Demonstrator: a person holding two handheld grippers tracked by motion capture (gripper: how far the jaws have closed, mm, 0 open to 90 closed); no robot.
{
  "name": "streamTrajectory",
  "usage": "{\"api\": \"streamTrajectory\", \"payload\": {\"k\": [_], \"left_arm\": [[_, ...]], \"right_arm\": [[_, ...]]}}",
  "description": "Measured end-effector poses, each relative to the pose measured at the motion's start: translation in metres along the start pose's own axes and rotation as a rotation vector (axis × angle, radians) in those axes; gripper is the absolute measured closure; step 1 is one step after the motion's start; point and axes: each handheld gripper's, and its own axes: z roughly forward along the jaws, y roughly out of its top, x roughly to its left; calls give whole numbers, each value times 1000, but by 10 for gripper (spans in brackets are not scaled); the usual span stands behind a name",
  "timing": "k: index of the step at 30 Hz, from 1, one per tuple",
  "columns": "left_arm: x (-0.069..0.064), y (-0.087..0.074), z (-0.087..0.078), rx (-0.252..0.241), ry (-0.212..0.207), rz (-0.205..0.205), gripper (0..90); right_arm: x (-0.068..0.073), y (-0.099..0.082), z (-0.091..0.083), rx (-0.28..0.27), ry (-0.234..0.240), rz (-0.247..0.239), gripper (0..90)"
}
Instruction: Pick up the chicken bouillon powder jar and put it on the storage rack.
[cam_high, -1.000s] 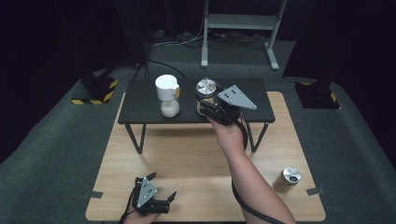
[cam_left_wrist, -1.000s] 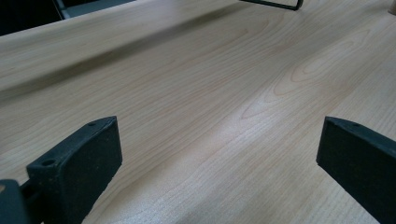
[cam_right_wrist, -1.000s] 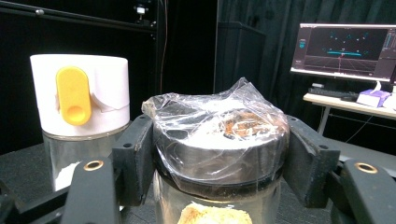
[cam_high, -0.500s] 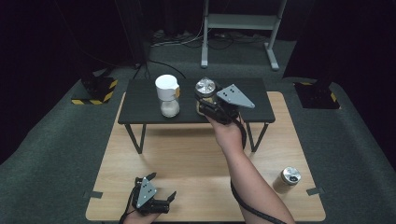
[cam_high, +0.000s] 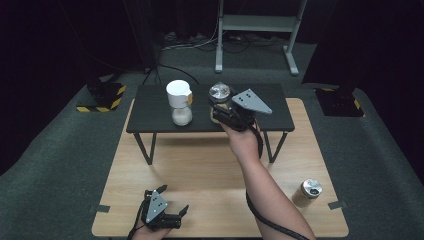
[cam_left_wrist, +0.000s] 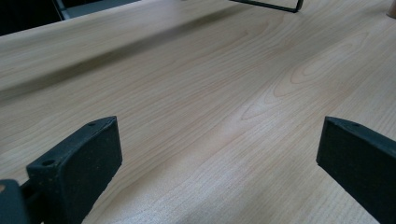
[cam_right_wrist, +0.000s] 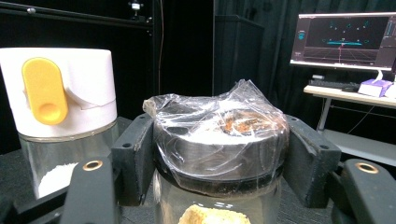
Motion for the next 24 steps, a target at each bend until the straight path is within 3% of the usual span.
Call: {"api": "streamTrajectory", "payload": {"k": [17,24], "left_arm": [[0,0,0,0,0,1,4],[0,0,0,5,-1,1,4]], "right_arm": [[0,1,2,7,6,2,316],[1,0,2,20,5,3,222]]}}
